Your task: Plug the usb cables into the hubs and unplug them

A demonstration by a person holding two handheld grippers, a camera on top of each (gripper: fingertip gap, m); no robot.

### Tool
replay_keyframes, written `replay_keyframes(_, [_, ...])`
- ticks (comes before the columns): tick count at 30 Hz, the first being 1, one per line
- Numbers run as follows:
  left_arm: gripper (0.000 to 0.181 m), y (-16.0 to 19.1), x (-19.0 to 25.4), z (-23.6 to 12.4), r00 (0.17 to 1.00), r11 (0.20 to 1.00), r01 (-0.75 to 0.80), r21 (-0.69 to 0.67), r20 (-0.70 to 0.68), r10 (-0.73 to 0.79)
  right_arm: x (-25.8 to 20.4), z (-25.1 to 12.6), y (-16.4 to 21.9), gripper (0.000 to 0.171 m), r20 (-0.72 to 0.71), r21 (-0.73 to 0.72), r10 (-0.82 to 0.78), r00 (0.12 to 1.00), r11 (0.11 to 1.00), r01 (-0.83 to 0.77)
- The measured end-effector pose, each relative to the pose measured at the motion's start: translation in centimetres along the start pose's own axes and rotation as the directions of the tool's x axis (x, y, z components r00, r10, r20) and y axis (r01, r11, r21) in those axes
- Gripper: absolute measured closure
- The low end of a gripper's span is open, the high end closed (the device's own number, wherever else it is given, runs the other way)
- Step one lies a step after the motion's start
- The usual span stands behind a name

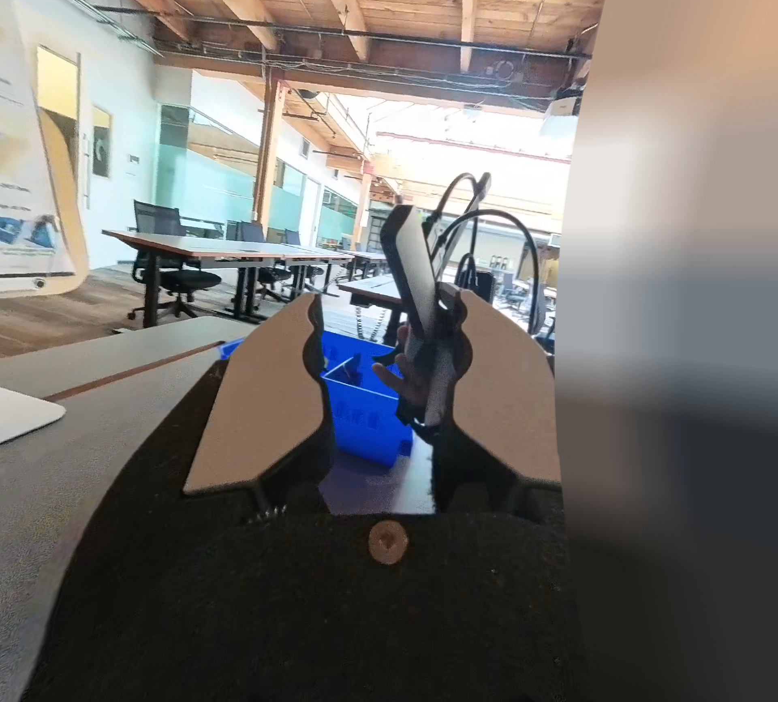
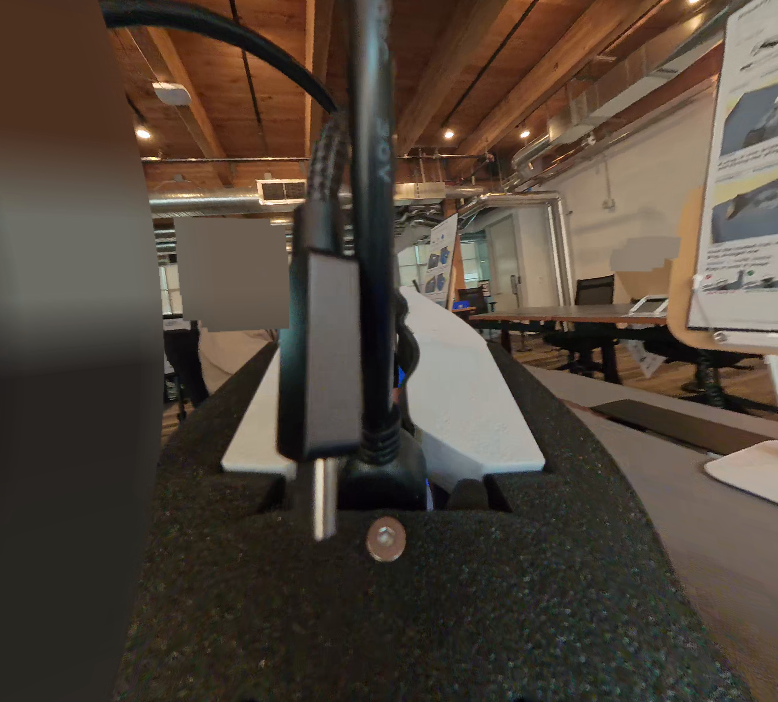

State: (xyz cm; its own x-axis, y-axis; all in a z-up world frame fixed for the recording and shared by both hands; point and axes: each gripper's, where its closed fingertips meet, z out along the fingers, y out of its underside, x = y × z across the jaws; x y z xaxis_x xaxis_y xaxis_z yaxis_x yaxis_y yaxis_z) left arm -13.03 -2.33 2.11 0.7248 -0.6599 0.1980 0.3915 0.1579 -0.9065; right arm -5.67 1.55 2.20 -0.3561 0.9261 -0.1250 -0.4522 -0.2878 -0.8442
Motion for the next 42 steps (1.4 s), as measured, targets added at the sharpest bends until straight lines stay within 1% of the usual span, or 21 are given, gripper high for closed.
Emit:
replay_keyframes(1, [0.122,0.5,0.1,0.3,0.999,1.000,0.026,-0.007,-0.019,-0.026,0.0,0.1,0.3,0.163,0.010,0.001,0.027,1.000,1.000,-0.027])
replay_keyframes(4, [0.123,1.9,0.3,1.3,0.999,0.999,0.018,-0.039,-0.032,-0.019,-0.2,0.3,1.3,0.166,0.040,-0.007,0.106,0.994,0.994,-0.106])
replay_keyframes(8, [0.124,2.4,1.3,2.3,0.998,1.000,0.001,-0.017,-0.063,-0.002,-1.0,0.9,3.0,0.166,0.103,-0.027,0.219,0.970,0.976,-0.217])
replay_keyframes(12, [0.141,1.8,1.7,2.4,0.996,0.999,0.018,0.046,-0.083,-0.014,-1.4,1.2,4.0,0.167,0.127,-0.025,0.292,0.948,0.956,-0.292])
replay_keyframes(13, [0.148,1.7,1.7,2.4,0.996,0.998,0.017,0.052,-0.085,-0.013,-1.5,1.2,4.1,0.164,0.131,-0.019,0.301,0.944,0.953,-0.302])
replay_keyframes(16, [0.168,1.7,2.1,2.1,0.994,0.999,0.010,0.044,-0.109,-0.006,-1.6,1.3,4.3,0.165,0.134,-0.002,0.321,0.938,0.946,-0.323])
replay_keyframes(19, [0.169,1.7,2.0,2.0,0.996,1.000,0.013,-0.013,-0.091,-0.014,-1.3,1.4,4.8,0.165,0.121,-0.013,0.323,0.938,0.946,-0.324])
replay_keyframes(21, [0.170,1.6,1.9,1.7,0.997,0.998,-0.045,-0.038,-0.060,0.043,-1.1,1.5,5.2,0.161,0.114,-0.051,0.300,0.947,0.954,-0.296])
replay_keyframes(23, [0.170,1.2,2.1,1.2,0.994,0.994,-0.091,-0.060,-0.059,0.088,-1.0,1.3,5.1,0.146,0.137,-0.096,0.241,0.961,0.969,-0.229])
replay_keyframes(25, [0.170,0.5,2.0,0.3,0.992,0.991,-0.114,-0.069,-0.053,0.111,-0.2,0.6,5.6,0.125,0.144,-0.221,0.159,0.977,0.967,-0.125])
replay_keyframes(26, [0.170,0.1,1.9,-0.2,0.991,0.988,-0.133,-0.074,-0.044,0.130,0.4,-0.1,6.1,0.118,0.144,-0.310,0.108,0.984,0.949,-0.059])
replay_keyframes(28, [0.170,-0.4,1.7,-1.2,0.986,0.980,-0.168,-0.102,-0.032,0.166,2.2,-2.1,6.8,0.111,0.121,-0.482,-0.021,0.992,0.873,0.078])
replay_keyframes(30, [0.170,-0.8,1.1,-1.9,0.981,0.974,-0.190,-0.121,0.008,0.193,4.6,-4.1,6.2,0.110,0.070,-0.576,-0.192,0.979,0.793,0.197])
replay_keyframes(32, [0.170,-0.8,1.1,-2.1,0.981,0.972,-0.189,-0.139,0.009,0.192,5.5,-4.9,4.4,0.113,0.053,-0.573,-0.320,0.946,0.766,0.292])
replay_keyframes(34, [0.169,-0.4,1.1,-1.9,0.986,0.974,-0.167,-0.154,0.006,0.170,5.6,-5.4,3.5,0.113,0.073,-0.599,-0.433,0.898,0.701,0.387])
replay_keyframes(36, [0.169,0.1,1.1,-1.6,0.986,0.972,-0.162,-0.172,0.000,0.165,5.3,-5.4,2.6,0.115,0.076,-0.602,-0.493,0.867,0.671,0.434])
replay_keyframes(38, [0.169,-0.1,1.0,-1.4,0.989,0.980,-0.142,-0.143,0.010,0.145,4.8,-5.4,2.0,0.114,0.076,-0.600,-0.507,0.858,0.664,0.446])
replay_keyframes(39, [0.169,-0.6,0.8,-1.6,0.992,0.986,-0.121,-0.114,0.016,0.123,5.0,-5.9,2.1,0.112,0.086,-0.640,-0.521,0.849,0.625,0.448])
replay_keyframes(41, [0.170,-2.0,0.4,-2.3,0.995,0.995,-0.094,-0.042,0.038,0.095,6.4,-7.9,2.1,0.103,0.103,-0.749,-0.606,0.788,0.474,0.462])
replay_keyframes(42, [0.170,-2.5,0.3,-2.7,0.995,0.996,-0.088,-0.021,0.042,0.089,6.8,-8.8,2.0,0.099,0.140,-0.784,-0.645,0.751,0.392,0.482])
